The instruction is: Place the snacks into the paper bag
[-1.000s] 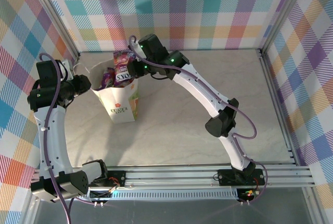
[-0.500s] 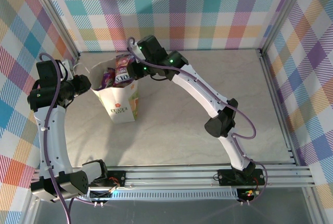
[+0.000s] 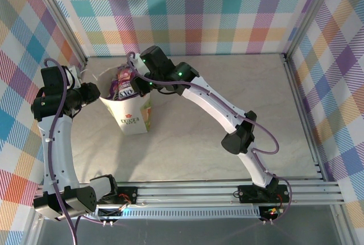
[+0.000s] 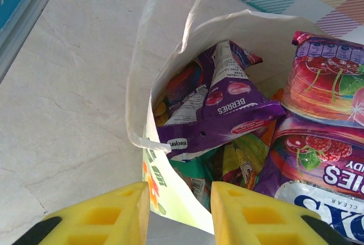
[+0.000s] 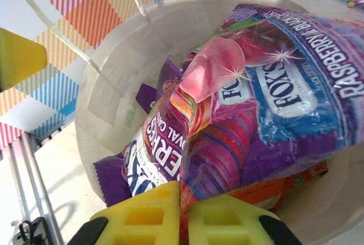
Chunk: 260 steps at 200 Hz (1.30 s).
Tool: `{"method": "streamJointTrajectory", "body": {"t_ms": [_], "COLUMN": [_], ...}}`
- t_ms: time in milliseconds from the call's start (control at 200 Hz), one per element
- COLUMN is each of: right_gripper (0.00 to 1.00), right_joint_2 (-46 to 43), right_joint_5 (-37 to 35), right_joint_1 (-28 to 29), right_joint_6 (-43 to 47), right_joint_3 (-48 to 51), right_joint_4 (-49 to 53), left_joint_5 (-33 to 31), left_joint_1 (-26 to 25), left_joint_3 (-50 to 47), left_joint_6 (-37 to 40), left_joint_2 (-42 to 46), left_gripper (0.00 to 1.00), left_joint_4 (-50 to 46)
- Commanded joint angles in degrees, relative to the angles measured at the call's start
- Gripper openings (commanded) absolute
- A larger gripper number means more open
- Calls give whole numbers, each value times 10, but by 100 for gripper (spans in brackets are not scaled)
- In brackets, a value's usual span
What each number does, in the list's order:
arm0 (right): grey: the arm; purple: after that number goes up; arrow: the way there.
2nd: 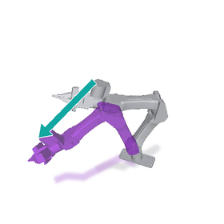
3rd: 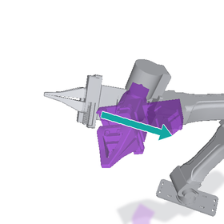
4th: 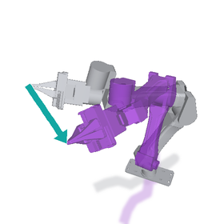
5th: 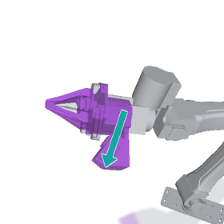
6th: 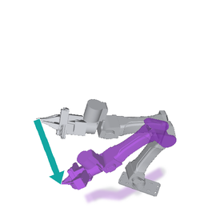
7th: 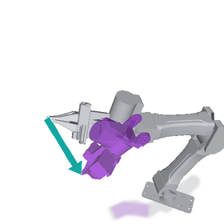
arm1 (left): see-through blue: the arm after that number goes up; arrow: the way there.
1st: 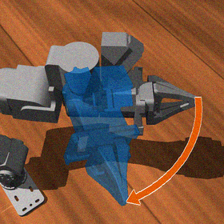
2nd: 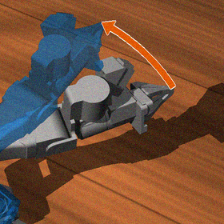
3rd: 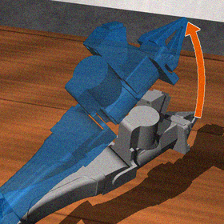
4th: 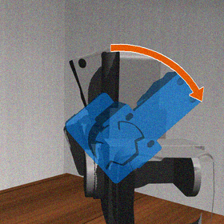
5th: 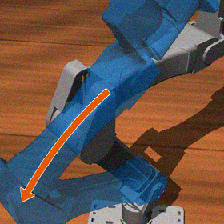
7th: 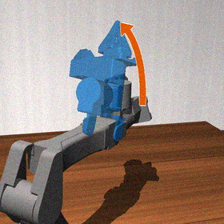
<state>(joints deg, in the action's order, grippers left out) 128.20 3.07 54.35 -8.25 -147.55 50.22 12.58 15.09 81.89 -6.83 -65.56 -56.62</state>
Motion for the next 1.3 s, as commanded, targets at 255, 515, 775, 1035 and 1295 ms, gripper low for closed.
{"method": "streamJointTrajectory", "body": {"t_ms": [255,515,775,1035,1295], "right_gripper": [10,10,10,10,11], "right_joint_2": [-28,-31,5,30,48], "right_joint_5": [-82,-79,-4,-9,-35], "right_joint_1": [2,2,2,2,2], "right_joint_6": [49,42,0,-6,-2], "right_joint_3": [-23,-28,-55,-61,-59], "right_joint_4": [21,10,5,15,36], "left_joint_5": [11,14,16,23,26], "left_joint_1": [0,0,0,0,-1], "left_joint_3": [-4,-3,-3,-3,-3], "left_joint_6": [-6,-8,-9,-13,-14], "left_joint_2": [-1,-5,-4,-8,-10], "left_gripper": [34,35,35,35,35], "left_joint_4": [12,12,12,13,15]}}
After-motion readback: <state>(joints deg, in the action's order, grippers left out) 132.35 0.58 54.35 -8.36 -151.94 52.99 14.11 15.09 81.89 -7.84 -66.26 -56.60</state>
